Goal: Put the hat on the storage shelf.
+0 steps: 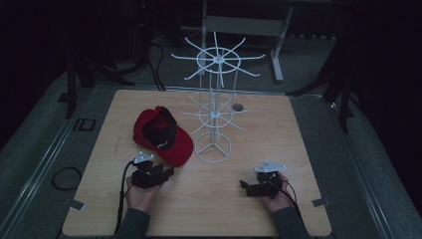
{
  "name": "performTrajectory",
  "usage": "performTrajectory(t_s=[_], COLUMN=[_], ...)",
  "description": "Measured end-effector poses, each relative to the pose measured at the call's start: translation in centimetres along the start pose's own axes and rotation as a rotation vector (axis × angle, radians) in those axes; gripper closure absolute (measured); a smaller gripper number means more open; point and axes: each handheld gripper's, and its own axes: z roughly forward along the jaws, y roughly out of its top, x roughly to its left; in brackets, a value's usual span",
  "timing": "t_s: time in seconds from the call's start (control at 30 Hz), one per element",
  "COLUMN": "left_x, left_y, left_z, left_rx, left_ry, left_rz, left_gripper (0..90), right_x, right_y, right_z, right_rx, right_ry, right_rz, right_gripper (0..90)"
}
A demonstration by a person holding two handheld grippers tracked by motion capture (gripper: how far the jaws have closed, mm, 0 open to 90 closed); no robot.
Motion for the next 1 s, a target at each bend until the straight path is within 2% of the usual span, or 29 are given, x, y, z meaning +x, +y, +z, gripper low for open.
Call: performTrajectory(t_s=[0.23,0.3,0.4,0.53,0.63,0.7,1.0], left_x=[0.1,0.2,0.0,-0.8,-1.6,-1.8,-1.3], left_y=[1.4,1.8,1.7,1.1,1.3,1.7,3.5], left_z=[0.8,1.0,0.8,0.5,0.7,1.0,3.2], left_rx=[-0.004,-0.009,-0.013,-0.002,-0.002,0.000,0.000], left_ry=[0.014,-0.006,-0.027,-0.071,-0.081,-0.067,-0.002], left_rz=[-0.039,-0.067,-0.083,-0.083,-0.057,-0.051,-0.115], left_gripper=[46.8,46.8,46.9,45.5,44.9,44.4,42.9], right_x=[0.0,0.0,0.0,0.0,0.0,0.0,0.0], right_y=[0.0,0.0,0.0,0.0,0.0,0.0,0.0], right_z=[0.0,0.0,0.0,0.0,0.0,0.0,0.0], right_rx=[0.000,0.000,0.000,0.000,0.000,0.000,0.000], right_ry=[0.000,0.000,0.000,0.000,0.000,0.000,0.000], right_rz=[0.001,0.001,0.001,0.001,0.001,0.001,0.001], right_gripper=[13.1,13.1,13.1,13.1,13.1,13.1,13.1])
